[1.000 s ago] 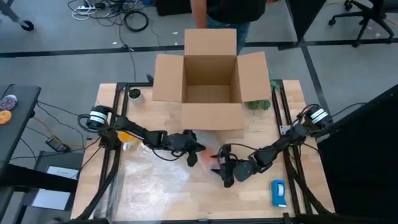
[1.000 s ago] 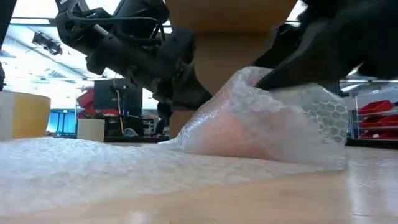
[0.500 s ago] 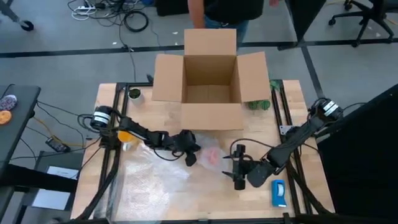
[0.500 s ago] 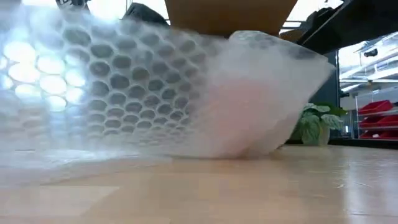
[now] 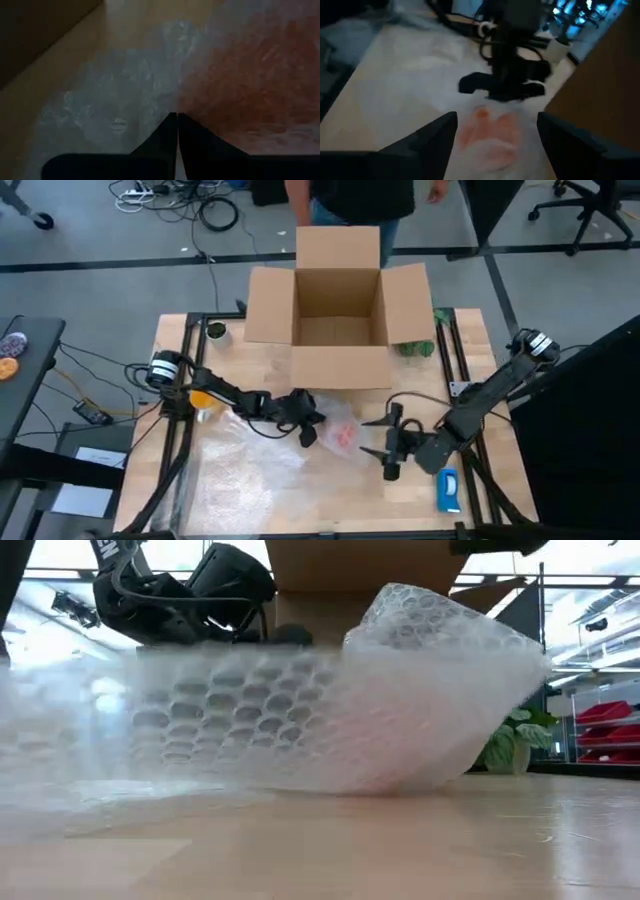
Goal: Wrap mug
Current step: Wrap the orange mug with the bubble wrap
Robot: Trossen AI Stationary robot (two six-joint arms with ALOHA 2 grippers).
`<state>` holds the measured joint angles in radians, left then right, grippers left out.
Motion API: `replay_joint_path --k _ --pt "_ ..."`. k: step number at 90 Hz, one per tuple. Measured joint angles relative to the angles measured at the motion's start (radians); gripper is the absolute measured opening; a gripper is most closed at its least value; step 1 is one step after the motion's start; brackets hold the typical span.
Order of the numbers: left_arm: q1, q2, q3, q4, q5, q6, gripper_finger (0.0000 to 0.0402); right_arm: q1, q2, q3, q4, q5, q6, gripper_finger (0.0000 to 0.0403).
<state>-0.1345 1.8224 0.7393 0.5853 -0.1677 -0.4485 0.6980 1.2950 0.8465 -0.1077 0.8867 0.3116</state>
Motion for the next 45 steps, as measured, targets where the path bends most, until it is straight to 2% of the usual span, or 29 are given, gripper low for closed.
replay_joint_path --k 10,18,34,45 --pt "0.000 0.000 0.001 0.028 0.000 0.006 0.0000 -0.039 0.002 -0.054 -0.072 -0.044 0.180 0.0252" --pt "0.000 -0.001 0.001 0.038 0.000 0.016 0.0000 -0.069 0.059 -0.105 -0.010 -0.124 0.260 0.0254" --pt "0.000 -0.002 0.001 0.048 -0.001 0.016 0.0000 -0.101 0.206 -0.123 0.216 -0.202 0.276 0.0255" --pt "0.000 -0.002 0.001 0.047 -0.003 0.016 0.0000 -0.095 0.241 -0.086 0.246 -0.279 0.262 0.0251"
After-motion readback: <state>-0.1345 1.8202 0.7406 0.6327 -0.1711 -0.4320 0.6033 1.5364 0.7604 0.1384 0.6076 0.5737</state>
